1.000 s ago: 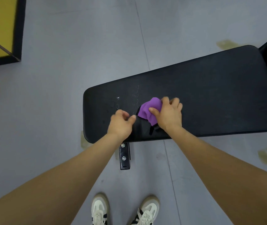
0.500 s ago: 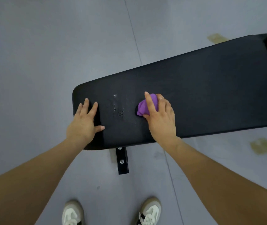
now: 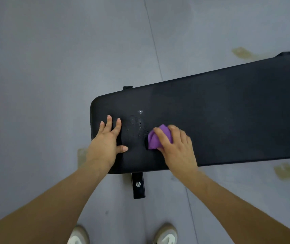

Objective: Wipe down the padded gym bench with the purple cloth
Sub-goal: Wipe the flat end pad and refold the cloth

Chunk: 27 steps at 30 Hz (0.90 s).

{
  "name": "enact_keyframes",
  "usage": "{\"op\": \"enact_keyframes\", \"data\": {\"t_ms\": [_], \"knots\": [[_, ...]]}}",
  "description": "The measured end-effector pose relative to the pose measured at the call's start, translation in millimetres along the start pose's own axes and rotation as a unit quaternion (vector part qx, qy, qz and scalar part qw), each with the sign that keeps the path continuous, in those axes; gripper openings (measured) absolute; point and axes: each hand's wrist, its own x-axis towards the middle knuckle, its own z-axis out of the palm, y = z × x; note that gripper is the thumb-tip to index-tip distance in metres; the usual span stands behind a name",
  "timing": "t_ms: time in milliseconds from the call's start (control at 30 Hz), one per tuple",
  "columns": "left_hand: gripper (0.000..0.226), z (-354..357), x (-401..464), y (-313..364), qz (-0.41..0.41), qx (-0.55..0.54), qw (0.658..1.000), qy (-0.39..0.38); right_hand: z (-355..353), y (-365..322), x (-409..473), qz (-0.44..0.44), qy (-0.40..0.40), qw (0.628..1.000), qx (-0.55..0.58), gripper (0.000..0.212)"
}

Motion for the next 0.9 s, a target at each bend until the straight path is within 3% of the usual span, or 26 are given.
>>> {"op": "enact_keyframes", "data": {"t_ms": [133, 267, 367, 500, 600, 800, 900], "knots": [[0.09, -0.8, 1.1, 1.5, 0.001, -0.002, 1.0, -0.004, 2.7, 24.1, 45.3, -0.035, 0.005, 0.999, -0.011, 0.052], [0.09, 2.3, 1.2, 0.1, 0.005, -0.003, 1.0, 0.001, 2.2, 32.3, 126.3, 0.084, 0.008, 0.996, -0.011, 0.052], [0.091, 0.3, 2.5, 0.9, 0.003, 0.006, 1.0, -0.008, 5.3, 23.2, 117.6, 0.101, 0.035, 0.994, 0.0, 0.05], [0.091, -2.9, 2.2, 2.6, -0.003, 0.002, 1.0, -0.017, 8.3, 5.3, 31.8, 0.021, 0.039, 0.999, 0.027, 0.049], [0.09, -2.9, -0.1, 3.8, -0.006, -0.007, 1.0, -0.017, 2.8, 21.8, 36.1, -0.041, 0.033, 0.999, 0.011, 0.05], [0.09, 0.6, 0.1, 2.4, 0.002, 0.0, 1.0, -0.002, -1.2, 40.1, 138.2, 0.172, 0.044, 0.984, -0.002, 0.052], [0.091, 0.0, 0.3, 0.7, 0.0, -0.002, 1.0, -0.01, 8.6, 9.8, 104.4, 0.138, 0.041, 0.989, 0.02, 0.05]]}}
